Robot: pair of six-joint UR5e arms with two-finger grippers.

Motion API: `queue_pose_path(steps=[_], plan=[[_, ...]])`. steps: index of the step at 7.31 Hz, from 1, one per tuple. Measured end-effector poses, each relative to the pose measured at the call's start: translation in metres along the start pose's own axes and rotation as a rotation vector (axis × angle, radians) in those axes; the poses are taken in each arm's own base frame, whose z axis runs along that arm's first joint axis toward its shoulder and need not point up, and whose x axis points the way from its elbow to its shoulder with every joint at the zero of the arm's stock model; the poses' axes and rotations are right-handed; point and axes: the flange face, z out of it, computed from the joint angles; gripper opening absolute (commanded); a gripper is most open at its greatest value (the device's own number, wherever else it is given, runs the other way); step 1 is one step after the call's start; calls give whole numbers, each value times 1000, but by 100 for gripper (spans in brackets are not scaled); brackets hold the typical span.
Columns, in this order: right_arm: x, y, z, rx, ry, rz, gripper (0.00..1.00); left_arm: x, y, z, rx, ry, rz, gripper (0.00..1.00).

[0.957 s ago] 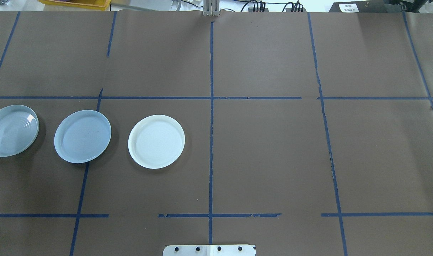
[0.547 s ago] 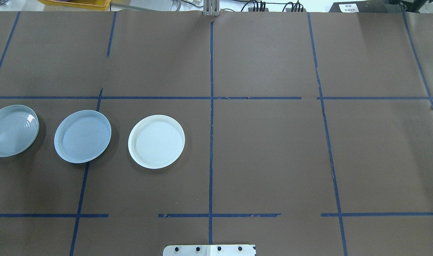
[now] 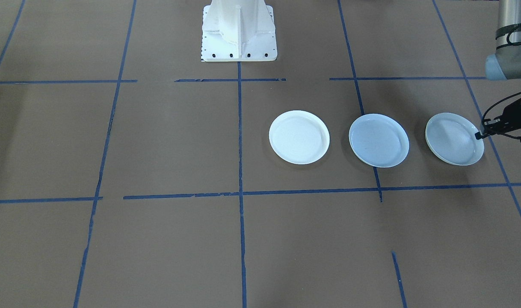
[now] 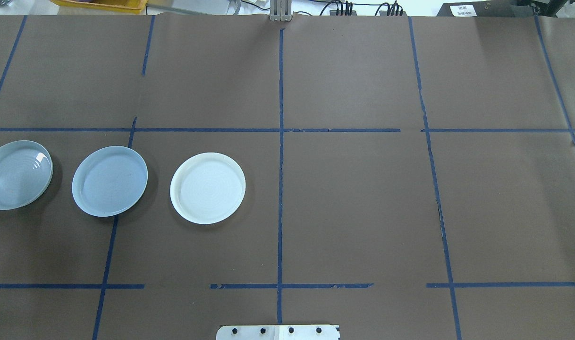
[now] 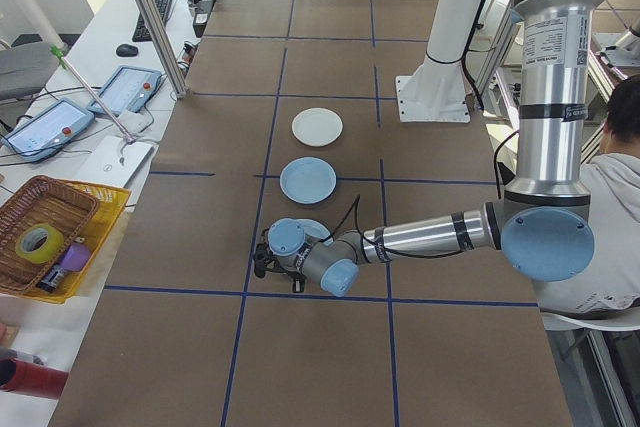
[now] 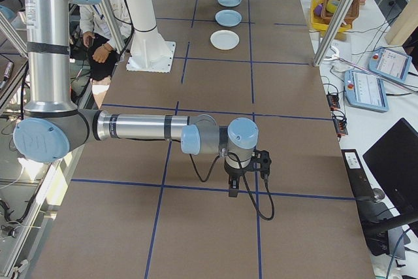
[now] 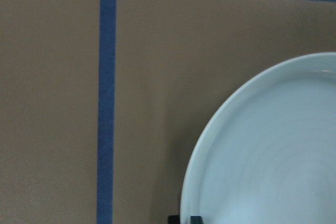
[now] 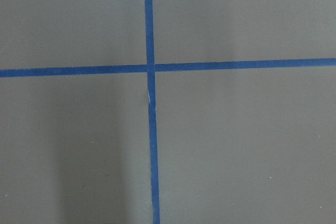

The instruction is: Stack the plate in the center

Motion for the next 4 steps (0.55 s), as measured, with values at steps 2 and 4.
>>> queue_pose_path(steps=[2, 4], plan=[[0, 0, 0, 0, 0, 0, 100, 7, 9, -4, -63, 104, -4, 0], [0, 0, 0, 0, 0, 1, 100, 8, 3, -39, -29, 181, -13, 0]])
